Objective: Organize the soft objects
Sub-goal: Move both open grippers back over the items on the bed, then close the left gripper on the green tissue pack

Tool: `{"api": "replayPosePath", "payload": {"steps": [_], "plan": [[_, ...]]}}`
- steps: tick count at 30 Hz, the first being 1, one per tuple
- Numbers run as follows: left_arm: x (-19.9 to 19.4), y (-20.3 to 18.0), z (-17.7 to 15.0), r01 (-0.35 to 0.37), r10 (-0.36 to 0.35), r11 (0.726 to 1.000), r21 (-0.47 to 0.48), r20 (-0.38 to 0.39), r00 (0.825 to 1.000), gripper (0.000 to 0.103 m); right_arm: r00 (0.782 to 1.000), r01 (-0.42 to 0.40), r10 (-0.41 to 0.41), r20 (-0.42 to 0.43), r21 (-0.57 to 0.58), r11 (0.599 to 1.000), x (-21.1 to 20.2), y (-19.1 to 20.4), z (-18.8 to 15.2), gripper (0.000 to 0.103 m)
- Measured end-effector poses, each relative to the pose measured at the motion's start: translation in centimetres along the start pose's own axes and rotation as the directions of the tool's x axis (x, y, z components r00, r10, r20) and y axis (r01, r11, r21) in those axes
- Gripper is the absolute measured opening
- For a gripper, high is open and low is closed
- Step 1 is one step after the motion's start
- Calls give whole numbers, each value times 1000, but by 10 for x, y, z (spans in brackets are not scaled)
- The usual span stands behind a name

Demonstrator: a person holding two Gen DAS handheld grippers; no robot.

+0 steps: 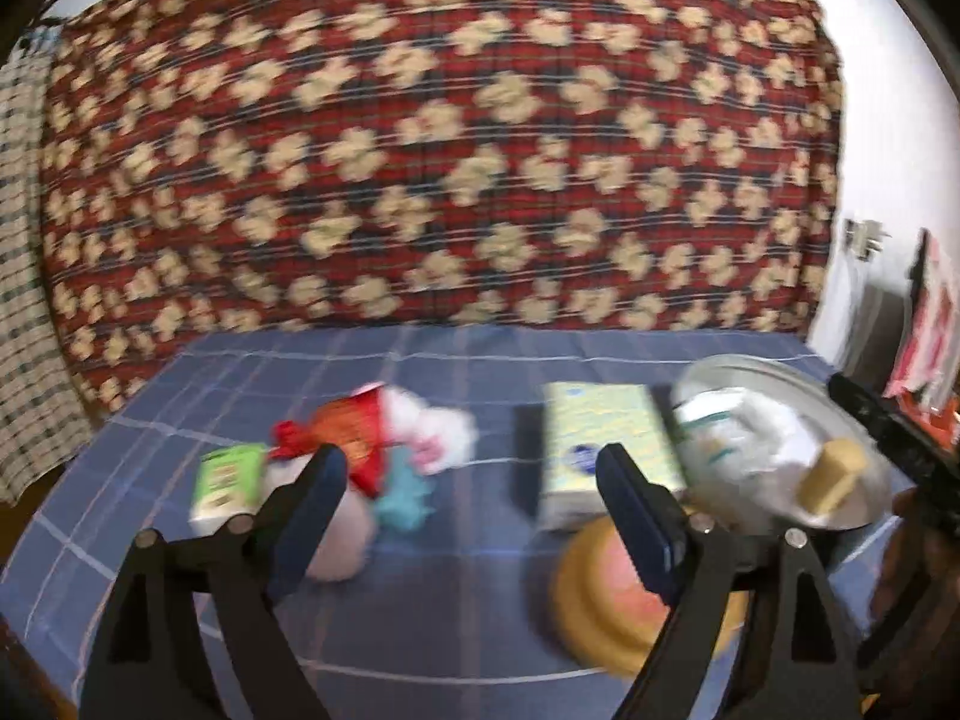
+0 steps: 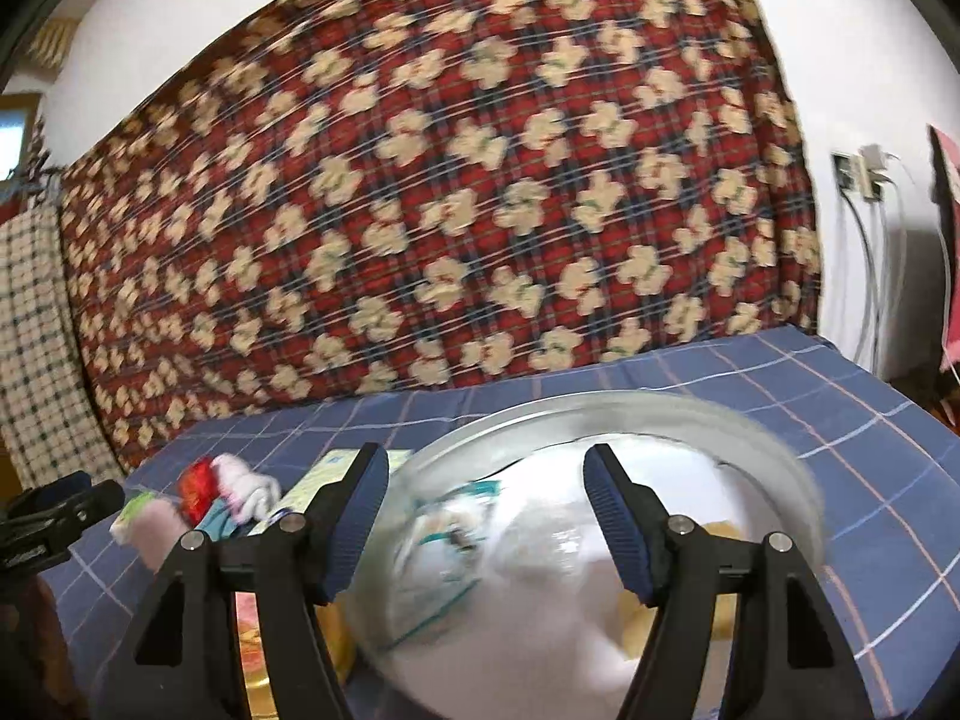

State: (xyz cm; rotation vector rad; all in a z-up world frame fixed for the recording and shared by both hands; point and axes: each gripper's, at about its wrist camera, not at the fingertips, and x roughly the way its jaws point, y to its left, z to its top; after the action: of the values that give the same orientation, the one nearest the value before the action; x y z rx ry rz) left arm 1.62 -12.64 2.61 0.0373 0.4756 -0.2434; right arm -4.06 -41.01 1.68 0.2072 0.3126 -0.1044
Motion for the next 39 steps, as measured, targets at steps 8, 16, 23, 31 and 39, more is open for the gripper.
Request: {"api": "replayPosePath", "payload": {"steps": [8,16,23,31,39], "plan": [[2,66,-23,-135,134,990,-40,-24,991,86,992,-123,118,-45,-118,985,7,69,-13,70],[9,114,-36,-210,203,974,-88,-79,976,86,968,-246,227,-109,-216,945,16,138,-34,70],[35,137,-36,-214,198,968,-132,-128,972,86,951,-300,266,-156,-272,914,18,173,-51,70],[67,146,-27,-221,198,966,-135,-166,966,85,939,-332,284,-193,-308,891,21,194,-64,70],[84,145,-28,-188,160,976,-113,-219,963,57,930,-356,295,-219,-334,873,23,209,-68,70]]}}
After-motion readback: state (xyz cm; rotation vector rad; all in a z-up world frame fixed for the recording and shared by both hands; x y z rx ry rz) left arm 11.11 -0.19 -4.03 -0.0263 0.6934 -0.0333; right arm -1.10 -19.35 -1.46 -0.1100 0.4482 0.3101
